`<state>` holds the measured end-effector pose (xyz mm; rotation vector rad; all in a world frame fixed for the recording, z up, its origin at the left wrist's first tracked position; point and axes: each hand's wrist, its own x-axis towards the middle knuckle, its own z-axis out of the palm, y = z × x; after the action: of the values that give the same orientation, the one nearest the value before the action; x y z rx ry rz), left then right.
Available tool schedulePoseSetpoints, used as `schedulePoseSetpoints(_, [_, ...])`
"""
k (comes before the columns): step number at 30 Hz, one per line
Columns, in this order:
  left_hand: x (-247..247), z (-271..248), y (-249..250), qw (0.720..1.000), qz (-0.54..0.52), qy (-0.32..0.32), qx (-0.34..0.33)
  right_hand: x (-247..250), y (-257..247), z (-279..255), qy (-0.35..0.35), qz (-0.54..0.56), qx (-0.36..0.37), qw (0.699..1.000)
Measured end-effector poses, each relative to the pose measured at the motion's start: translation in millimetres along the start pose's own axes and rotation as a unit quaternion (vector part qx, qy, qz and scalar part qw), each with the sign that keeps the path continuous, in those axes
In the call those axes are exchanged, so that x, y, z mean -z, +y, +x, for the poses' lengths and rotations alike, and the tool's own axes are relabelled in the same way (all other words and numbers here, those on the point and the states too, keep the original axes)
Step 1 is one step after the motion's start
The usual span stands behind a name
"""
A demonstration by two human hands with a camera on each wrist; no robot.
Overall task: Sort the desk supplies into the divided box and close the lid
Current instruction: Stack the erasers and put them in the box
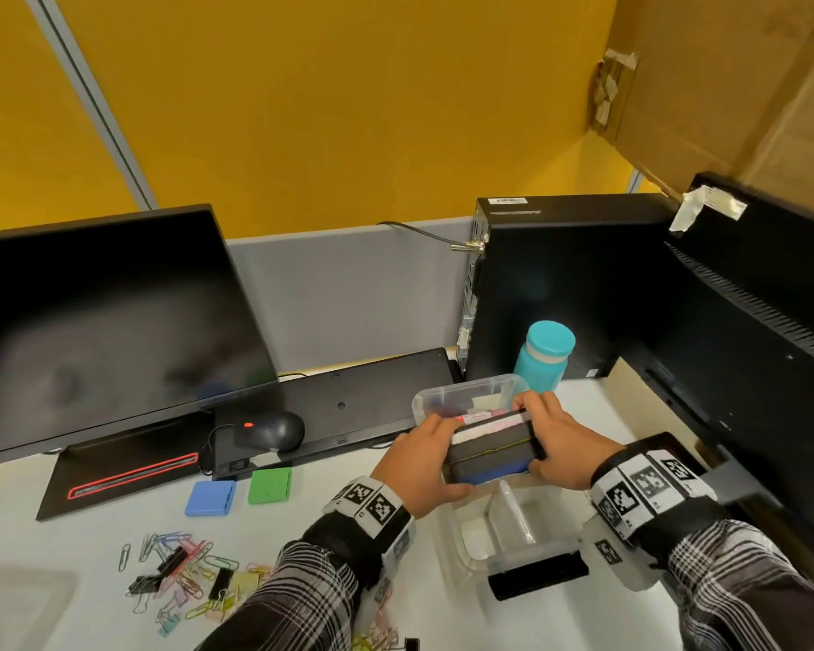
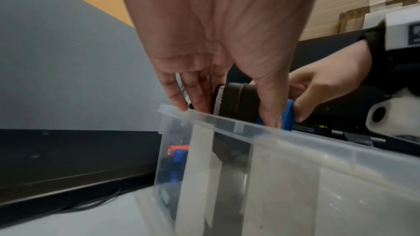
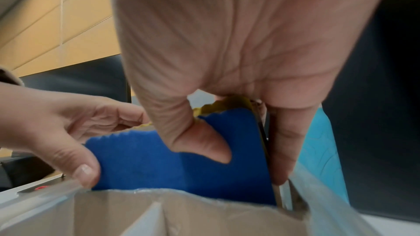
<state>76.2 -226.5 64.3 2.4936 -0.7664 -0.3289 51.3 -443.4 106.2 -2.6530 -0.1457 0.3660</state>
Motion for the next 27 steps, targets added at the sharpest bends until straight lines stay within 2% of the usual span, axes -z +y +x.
schedulePoseSetpoints(7, [-5, 3, -3, 0.996, 0.084, 0.001, -0.018, -13, -7, 9, -0.035, -0.109, -0.041, 0.993])
schedulePoseSetpoints(11, [-6, -2, 2, 0.989, 0.144, -0.002, -0.037, -23, -8, 8, -0.051, -0.122, -0.044, 0.990])
schedulePoseSetpoints(14, [-8, -12, 1, 0.978, 0.198, -0.004, -0.069, -31, -7, 3, -0.104, -0.117, -0.062, 0.986])
schedulePoseSetpoints(17, [-12, -20, -1, 0.967, 0.247, -0.015, -0.059, -33, -7, -4, -0.169, -0.113, -0.082, 0.976])
schedulePoseSetpoints(19, [-10, -22, 2, 0.963, 0.256, -0.030, -0.083, -32, -7, -9, -0.169, -0.107, -0.079, 0.977])
schedulePoseSetpoints(21, [-8, -23, 8, 0.954, 0.283, -0.047, -0.092, -31, -7, -13, -0.127, -0.090, -0.064, 0.986])
schedulePoseSetpoints(23, [-15, -23, 8, 0.945, 0.308, -0.038, -0.105, -30, -7, -15, -0.093, -0.074, -0.053, 0.992])
schedulePoseSetpoints(27, [-16, -21, 15, 0.946, 0.300, -0.050, -0.113, -32, -11, -14, -0.142, -0.115, -0.070, 0.981])
